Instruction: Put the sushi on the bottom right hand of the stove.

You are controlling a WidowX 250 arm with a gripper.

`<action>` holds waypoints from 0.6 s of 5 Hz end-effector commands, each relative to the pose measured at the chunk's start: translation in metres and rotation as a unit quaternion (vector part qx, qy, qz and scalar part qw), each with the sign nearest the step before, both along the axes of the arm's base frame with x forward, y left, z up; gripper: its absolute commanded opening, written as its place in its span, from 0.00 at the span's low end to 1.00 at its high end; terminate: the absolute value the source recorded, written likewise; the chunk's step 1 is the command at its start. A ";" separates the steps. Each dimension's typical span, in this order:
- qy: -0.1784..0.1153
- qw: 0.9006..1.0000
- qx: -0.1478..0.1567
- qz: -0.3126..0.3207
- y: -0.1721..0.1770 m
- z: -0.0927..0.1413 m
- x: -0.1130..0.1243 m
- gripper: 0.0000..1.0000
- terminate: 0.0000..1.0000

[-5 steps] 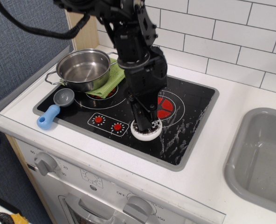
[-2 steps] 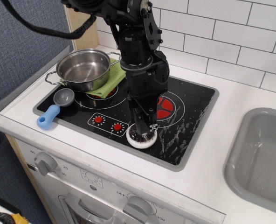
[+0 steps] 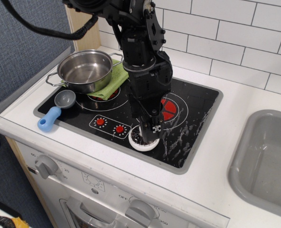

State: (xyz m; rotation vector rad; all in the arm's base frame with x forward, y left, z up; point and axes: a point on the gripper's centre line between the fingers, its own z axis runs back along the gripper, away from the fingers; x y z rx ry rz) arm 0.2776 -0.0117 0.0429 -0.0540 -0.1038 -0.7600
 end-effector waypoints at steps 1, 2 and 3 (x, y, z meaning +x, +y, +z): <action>-0.066 0.991 -0.029 0.109 -0.008 0.004 -0.009 1.00 0.00; -0.055 0.985 -0.036 0.160 -0.014 0.005 -0.010 1.00 0.00; -0.045 0.984 -0.021 0.169 -0.014 0.007 -0.011 1.00 0.00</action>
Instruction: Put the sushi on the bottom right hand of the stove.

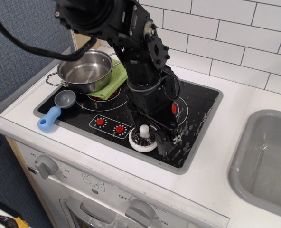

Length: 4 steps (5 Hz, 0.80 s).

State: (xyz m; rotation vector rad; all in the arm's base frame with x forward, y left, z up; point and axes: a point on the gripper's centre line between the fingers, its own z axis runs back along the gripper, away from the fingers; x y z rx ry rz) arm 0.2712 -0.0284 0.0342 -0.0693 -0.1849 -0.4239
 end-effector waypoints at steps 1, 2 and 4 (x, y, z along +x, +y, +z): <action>-0.007 0.999 0.039 0.015 0.003 0.017 -0.006 1.00 0.00; -0.009 0.998 0.054 0.024 0.002 0.017 -0.006 1.00 0.00; -0.009 0.998 0.054 0.024 0.002 0.017 -0.006 1.00 0.00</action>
